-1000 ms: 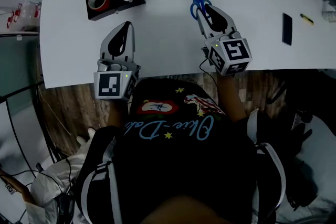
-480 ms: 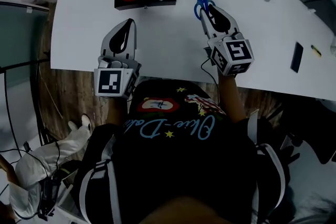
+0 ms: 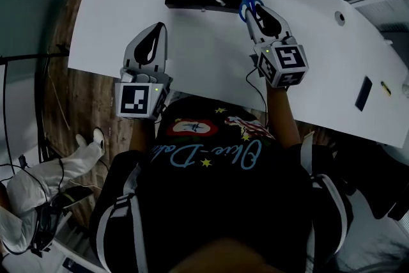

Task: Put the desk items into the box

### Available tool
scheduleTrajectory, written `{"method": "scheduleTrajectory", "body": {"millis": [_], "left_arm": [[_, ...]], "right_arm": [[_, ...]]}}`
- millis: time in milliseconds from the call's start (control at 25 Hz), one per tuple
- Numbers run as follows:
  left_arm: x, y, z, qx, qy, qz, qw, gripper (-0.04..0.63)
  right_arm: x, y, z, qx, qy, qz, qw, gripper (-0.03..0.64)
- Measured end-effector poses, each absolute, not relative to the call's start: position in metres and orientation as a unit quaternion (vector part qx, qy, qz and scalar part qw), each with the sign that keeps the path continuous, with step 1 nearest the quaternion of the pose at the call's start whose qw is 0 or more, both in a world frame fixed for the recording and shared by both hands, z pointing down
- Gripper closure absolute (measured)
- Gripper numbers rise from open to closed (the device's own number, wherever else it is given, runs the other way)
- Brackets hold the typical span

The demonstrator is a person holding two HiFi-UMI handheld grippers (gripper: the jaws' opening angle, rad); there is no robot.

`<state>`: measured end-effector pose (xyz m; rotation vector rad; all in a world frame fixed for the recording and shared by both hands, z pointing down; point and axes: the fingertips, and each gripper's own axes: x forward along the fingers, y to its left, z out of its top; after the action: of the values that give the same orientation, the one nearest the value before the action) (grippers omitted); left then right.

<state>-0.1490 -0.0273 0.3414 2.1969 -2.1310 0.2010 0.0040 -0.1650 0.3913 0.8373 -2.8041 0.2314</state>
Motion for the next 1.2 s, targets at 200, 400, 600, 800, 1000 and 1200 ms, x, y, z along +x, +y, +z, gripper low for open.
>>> {"method": "scheduleTrajectory", "body": {"millis": [200, 400, 600, 800, 1000, 1200], "left_arm": [[-0.173, -0.017, 0.343, 0.698, -0.712, 0.061, 0.042, 0.598], [-0.195, -0.006, 0.347, 0.678, -0.731, 0.06, 0.048, 0.598], [-0.212, -0.002, 0.348, 0.666, -0.742, 0.058, 0.049, 0.598], [-0.222, 0.002, 0.349, 0.655, -0.751, 0.053, 0.054, 0.598], [-0.231, 0.0, 0.349, 0.648, -0.758, 0.051, 0.052, 0.598], [-0.235, -0.006, 0.35, 0.646, -0.76, 0.05, 0.054, 0.598]], "right_arm": [[-0.023, -0.168, 0.397, 0.268, -0.953, 0.072, 0.12, 0.514], [-0.048, -0.168, 0.405, 0.248, -0.956, 0.054, 0.147, 0.514], [-0.064, -0.169, 0.416, 0.238, -0.955, 0.046, 0.173, 0.514], [-0.074, -0.174, 0.422, 0.232, -0.953, 0.035, 0.191, 0.514], [-0.081, -0.178, 0.43, 0.221, -0.951, 0.022, 0.214, 0.514], [-0.087, -0.184, 0.442, 0.214, -0.951, 0.023, 0.221, 0.514]]}}
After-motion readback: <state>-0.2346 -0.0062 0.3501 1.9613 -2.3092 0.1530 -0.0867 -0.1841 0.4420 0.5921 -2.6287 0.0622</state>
